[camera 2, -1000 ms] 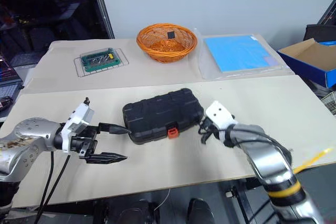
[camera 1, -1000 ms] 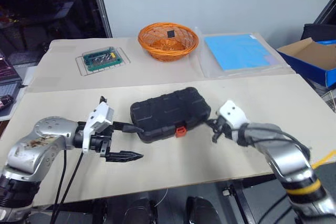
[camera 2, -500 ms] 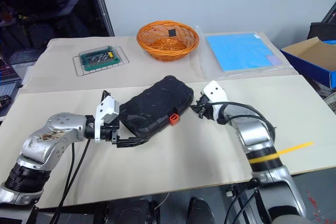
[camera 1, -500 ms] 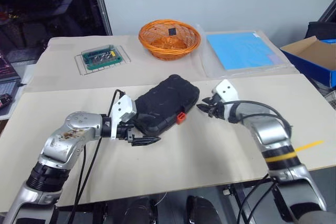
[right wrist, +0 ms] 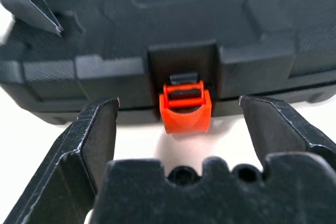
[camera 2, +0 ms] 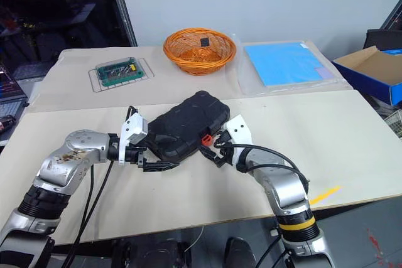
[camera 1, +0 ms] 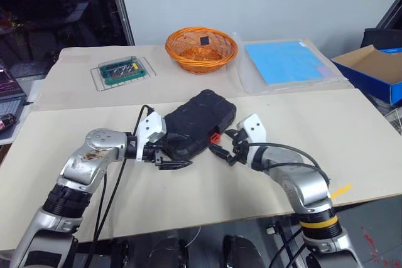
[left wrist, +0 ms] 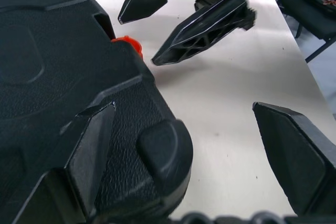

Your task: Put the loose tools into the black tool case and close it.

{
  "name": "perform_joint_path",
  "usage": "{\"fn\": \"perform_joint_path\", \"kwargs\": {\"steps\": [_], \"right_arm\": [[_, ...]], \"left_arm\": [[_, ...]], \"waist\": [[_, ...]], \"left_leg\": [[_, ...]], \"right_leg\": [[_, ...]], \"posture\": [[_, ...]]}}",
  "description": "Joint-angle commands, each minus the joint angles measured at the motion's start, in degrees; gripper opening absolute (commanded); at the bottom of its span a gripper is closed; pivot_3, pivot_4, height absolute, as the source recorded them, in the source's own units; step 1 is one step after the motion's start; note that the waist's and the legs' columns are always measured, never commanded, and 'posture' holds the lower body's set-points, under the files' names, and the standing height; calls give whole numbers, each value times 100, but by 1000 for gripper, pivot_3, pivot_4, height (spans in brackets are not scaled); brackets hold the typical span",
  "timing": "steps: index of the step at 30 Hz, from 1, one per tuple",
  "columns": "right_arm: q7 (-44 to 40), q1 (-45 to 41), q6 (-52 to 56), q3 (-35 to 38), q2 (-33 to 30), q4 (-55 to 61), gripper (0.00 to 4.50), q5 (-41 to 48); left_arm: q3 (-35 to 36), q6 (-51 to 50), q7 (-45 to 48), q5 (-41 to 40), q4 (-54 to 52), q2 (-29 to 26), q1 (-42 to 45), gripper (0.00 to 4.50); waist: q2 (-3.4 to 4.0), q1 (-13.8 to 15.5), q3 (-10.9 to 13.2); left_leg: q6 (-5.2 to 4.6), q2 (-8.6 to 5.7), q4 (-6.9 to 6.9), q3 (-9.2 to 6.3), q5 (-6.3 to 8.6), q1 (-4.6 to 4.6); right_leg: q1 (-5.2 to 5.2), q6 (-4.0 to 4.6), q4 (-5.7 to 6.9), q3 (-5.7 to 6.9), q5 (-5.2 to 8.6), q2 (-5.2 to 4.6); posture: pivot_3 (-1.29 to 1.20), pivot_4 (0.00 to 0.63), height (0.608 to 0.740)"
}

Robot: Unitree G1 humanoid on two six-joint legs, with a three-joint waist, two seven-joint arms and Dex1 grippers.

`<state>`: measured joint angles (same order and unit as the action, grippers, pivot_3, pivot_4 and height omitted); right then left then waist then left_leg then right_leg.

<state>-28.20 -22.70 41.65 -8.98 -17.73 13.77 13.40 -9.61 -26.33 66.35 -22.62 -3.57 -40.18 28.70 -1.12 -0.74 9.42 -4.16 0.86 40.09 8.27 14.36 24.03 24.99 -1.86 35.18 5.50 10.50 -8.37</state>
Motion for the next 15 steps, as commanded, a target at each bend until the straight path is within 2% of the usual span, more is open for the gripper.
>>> {"fn": "perform_joint_path", "kwargs": {"steps": [1,8,12,13,14,15], "right_arm": [[12,-42,-319,-50,22,-59,4206,-105],[-192,-150,-627,-52,-22,-411,4206,-119],[-264,-193,-688,-64,-63,-468,3253,-142],[-270,-198,-701,-61,-64,-480,2796,-141],[-290,-216,-740,-59,-75,-518,2537,-151],[-306,-236,-774,-65,-80,-556,2537,-164]], "left_arm": [[-84,-2,58,168,169,-31,-25,4500],[-43,27,70,221,200,-60,-51,4500],[-20,57,78,238,216,-89,-76,4500],[-20,60,78,242,217,-89,-78,4500],[-25,71,85,249,216,-95,-89,4500],[-38,111,104,276,225,-111,-101,4500]], "waist": [[1,-4,0],[1,-10,-1],[1,-10,-1],[1,-9,-1],[1,-9,-1],[1,-11,-1]], "left_leg": [[0,0,0,0,-1,0],[-4,0,0,1,-4,0],[-4,0,-1,0,-4,0],[-4,0,-1,0,-4,0],[-4,0,-1,0,-4,0],[-4,0,-1,0,-3,0]], "right_leg": [[0,1,2,0,0,0],[-1,1,2,0,1,2],[0,1,3,-1,1,2],[0,1,3,0,1,2],[0,1,3,-1,1,2],[0,1,3,-1,1,2]], "posture": [[0,150,740],[0,150,740],[0,150,740],[0,150,740],[0,150,740],[0,150,740]]}}
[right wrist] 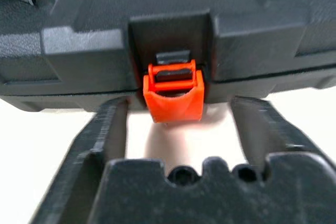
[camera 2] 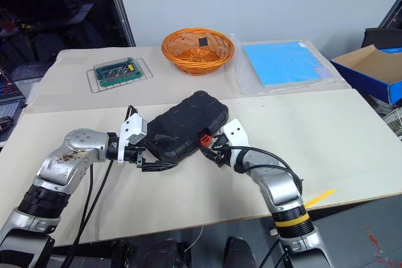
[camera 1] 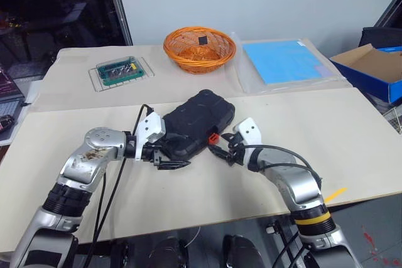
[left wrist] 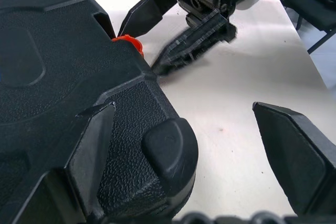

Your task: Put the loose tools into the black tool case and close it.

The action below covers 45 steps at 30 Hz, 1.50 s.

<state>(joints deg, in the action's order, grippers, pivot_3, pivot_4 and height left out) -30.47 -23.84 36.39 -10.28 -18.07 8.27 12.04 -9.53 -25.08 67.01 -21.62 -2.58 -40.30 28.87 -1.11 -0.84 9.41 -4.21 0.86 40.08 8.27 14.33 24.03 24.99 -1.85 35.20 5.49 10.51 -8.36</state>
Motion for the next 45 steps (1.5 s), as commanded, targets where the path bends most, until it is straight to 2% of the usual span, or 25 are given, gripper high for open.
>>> {"fn": "perform_joint_path", "kwargs": {"steps": [1,11,12,15,36,45], "right_arm": [[-100,-141,-284,57,-52,-38,2537,-42],[-274,-163,-376,20,-83,-29,2537,-52],[-281,-163,-393,16,-79,-31,2029,-56],[-307,-168,-424,-14,-67,-26,1236,-76],[-355,-270,-274,197,-54,463,1241,98],[-366,-478,-273,200,-38,338,1241,136]], "left_arm": [[-61,41,48,212,144,-111,-123,4500],[-54,193,51,296,210,-59,-161,4500],[-55,203,46,297,209,-56,-170,4500],[-48,203,37,286,186,-61,-195,4500],[-105,76,-101,303,59,-39,-280,4500],[-159,41,-155,323,39,3,-279,4500]], "waist": [[0,-3,0],[0,-8,0],[0,-8,0],[0,-9,0],[0,-20,0],[0,-55,0]], "left_leg": [[0,0,0,0,0,0],[0,1,0,0,0,0],[0,1,-1,0,0,0],[0,1,0,0,0,0],[0,1,-2,0,0,0],[2,3,-2,1,-1,0]], "right_leg": [[0,0,0,0,0,0],[1,0,0,0,0,0],[1,0,0,-1,0,0],[1,0,0,-1,0,0],[3,0,0,-2,0,0],[4,1,1,-2,-1,0]], "posture": [[0,150,740],[0,150,740],[0,150,740],[0,150,740],[0,150,740],[0,150,740]]}}
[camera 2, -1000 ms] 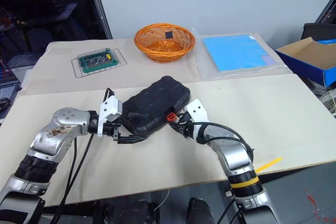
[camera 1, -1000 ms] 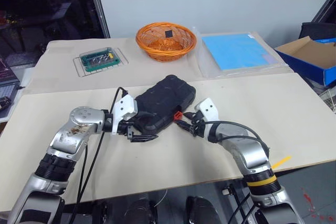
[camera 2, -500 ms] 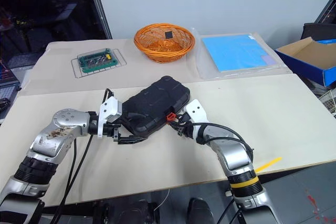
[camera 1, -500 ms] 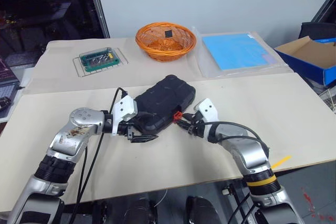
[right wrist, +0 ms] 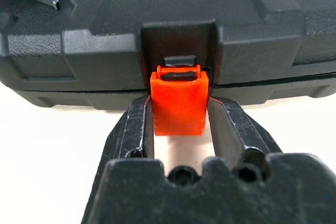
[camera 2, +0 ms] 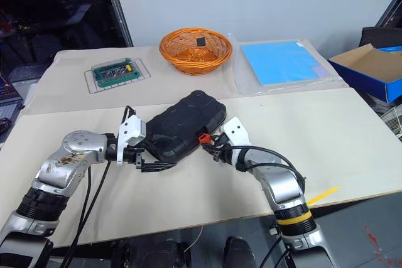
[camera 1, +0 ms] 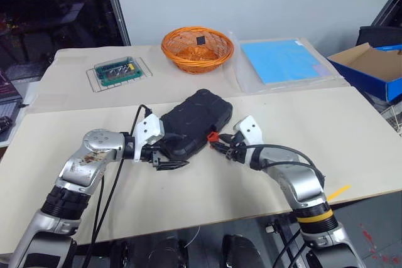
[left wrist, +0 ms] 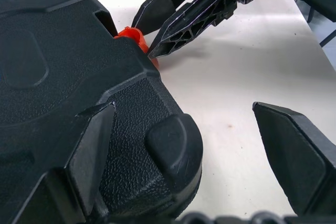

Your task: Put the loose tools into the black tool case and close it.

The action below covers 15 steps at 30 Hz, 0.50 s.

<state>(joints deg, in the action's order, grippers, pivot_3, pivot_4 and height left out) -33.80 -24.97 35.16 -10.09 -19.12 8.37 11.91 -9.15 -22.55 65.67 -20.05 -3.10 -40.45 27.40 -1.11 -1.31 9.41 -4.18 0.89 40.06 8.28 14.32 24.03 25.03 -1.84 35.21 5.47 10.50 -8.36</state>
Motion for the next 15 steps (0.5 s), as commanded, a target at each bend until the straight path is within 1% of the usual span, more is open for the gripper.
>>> {"fn": "perform_joint_path", "kwargs": {"steps": [1,12,15], "right_arm": [[-34,-382,-162,182,70,303,1241,152],[3,-363,-273,219,189,214,1241,189],[67,-374,-388,225,370,1,1241,200]], "left_arm": [[-198,-215,-25,170,88,20,-136,4500],[-186,-278,-74,162,-3,8,-202,4500],[-182,-311,-91,158,-39,13,-227,4500]], "waist": [[0,-17,0],[0,-33,0],[0,-57,0]], "left_leg": [[0,0,0,0,0,0],[3,1,-2,1,-2,-1],[3,1,-2,1,-2,-1]], "right_leg": [[0,0,1,0,0,0],[1,2,2,0,-1,1],[1,2,2,-1,-1,1]], "posture": [[0,150,740],[0,150,740],[0,150,740]]}}
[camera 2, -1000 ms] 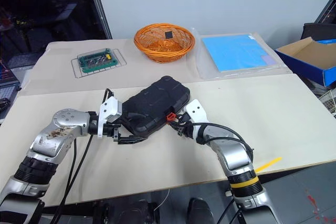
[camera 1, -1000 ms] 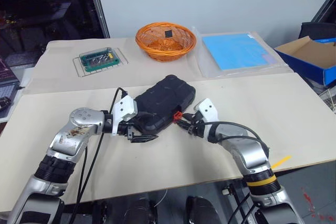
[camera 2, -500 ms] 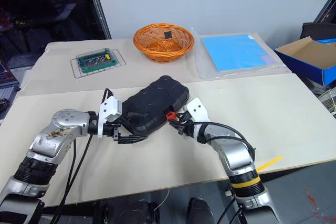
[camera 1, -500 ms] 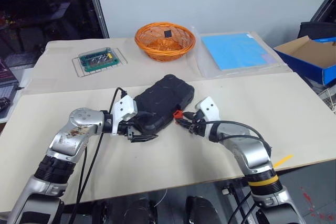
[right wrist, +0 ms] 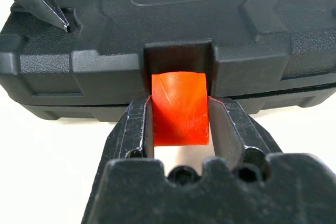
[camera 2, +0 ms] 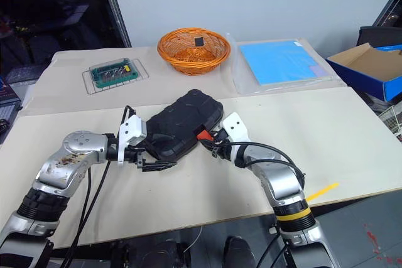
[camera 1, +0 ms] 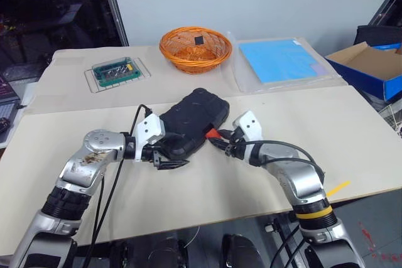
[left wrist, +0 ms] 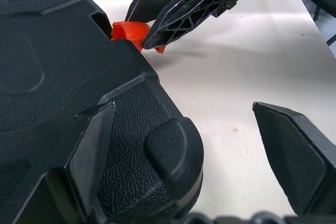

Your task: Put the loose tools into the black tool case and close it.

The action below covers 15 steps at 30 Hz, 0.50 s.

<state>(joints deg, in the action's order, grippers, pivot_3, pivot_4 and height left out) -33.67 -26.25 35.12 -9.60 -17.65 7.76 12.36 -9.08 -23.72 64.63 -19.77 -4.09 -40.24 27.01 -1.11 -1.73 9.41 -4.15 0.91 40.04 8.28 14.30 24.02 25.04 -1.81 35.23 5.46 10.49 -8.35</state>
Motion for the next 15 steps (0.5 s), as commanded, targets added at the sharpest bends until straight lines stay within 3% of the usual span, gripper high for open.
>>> {"fn": "perform_joint_path", "kwargs": {"steps": [1,14,15], "right_arm": [[65,-241,-436,176,278,-21,1241,138],[-82,-272,-1276,249,603,-756,1241,47],[-88,-264,-1254,229,563,-730,1741,22]], "left_arm": [[-188,-210,5,126,42,-4,-196,4500],[-338,-527,-189,347,73,-70,-279,4500],[-322,-536,-199,342,64,-65,-287,4500]], "waist": [[0,-32,0],[1,-90,0],[1,-89,0]], "left_leg": [[0,0,0,0,0,0],[27,6,-16,6,-5,-36],[31,7,-17,6,-3,-38]], "right_leg": [[0,0,0,0,0,0],[-14,-1,8,-4,0,1],[-16,-1,8,-4,1,1]], "posture": [[0,150,740],[0,150,740],[0,150,740]]}}
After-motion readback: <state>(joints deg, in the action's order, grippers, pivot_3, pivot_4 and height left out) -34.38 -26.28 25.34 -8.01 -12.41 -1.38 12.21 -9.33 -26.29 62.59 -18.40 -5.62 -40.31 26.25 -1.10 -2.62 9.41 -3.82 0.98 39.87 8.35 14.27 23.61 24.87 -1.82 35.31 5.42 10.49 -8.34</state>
